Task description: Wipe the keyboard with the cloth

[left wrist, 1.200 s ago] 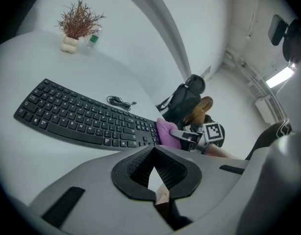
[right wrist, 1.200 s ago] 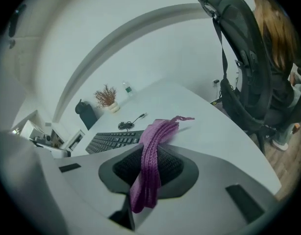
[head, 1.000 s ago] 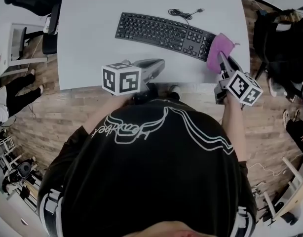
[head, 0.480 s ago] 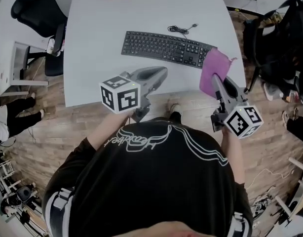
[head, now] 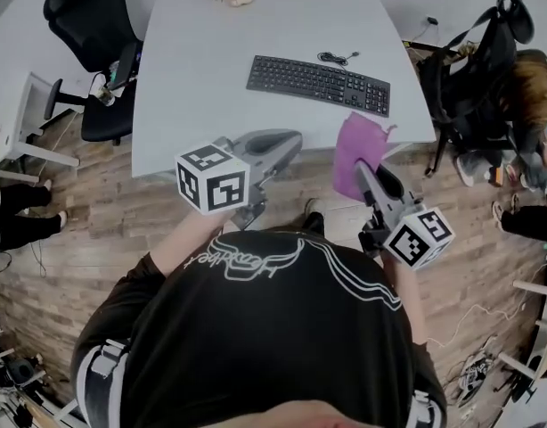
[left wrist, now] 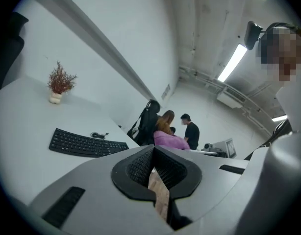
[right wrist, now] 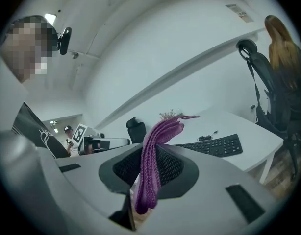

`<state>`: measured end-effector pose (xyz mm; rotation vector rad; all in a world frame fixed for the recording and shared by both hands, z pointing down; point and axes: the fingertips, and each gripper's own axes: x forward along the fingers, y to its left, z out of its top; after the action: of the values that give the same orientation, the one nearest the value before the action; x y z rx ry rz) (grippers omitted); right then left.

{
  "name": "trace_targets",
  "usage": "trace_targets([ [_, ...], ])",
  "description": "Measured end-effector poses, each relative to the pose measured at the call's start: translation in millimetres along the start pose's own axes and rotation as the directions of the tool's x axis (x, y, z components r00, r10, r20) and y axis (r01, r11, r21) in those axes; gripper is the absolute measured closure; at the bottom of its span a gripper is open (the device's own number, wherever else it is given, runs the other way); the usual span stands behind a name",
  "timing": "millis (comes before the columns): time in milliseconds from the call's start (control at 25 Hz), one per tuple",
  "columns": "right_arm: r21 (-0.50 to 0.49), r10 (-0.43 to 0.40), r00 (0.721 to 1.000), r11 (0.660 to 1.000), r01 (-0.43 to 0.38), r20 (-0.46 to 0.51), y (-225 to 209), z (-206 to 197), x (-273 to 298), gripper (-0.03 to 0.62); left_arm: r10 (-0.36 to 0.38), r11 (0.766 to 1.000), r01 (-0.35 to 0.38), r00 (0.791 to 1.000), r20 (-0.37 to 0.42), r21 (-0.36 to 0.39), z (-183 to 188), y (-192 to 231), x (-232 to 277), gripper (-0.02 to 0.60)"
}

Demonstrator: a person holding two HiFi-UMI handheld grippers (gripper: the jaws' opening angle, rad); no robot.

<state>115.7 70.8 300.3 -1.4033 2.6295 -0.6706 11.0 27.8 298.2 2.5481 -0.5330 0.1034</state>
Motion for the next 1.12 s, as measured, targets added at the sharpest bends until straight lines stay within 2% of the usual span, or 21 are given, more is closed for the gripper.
trace_targets([
  [160,0.004,0.018,1.000,1.000,-0.018,0.000,47,-18,-11,0.542,-0.042,0.999,0.042,0.999,0.028,-0.001,-6,-27,-37,0.577],
  [320,0.013,0.015,1.000,1.000,-0.015,0.003,70,-26,-24,0.542,-0.055,0.998,0.055,0.998,0.025,0.002,-14,-42,-55,0.577],
  [1120,0.032,-0.049,0.999,0.998,0.048,0.013,86,-51,-55,0.542,-0.056,0.998,0.056,0.998,-0.038,0.004,-51,-65,-77,0.577],
])
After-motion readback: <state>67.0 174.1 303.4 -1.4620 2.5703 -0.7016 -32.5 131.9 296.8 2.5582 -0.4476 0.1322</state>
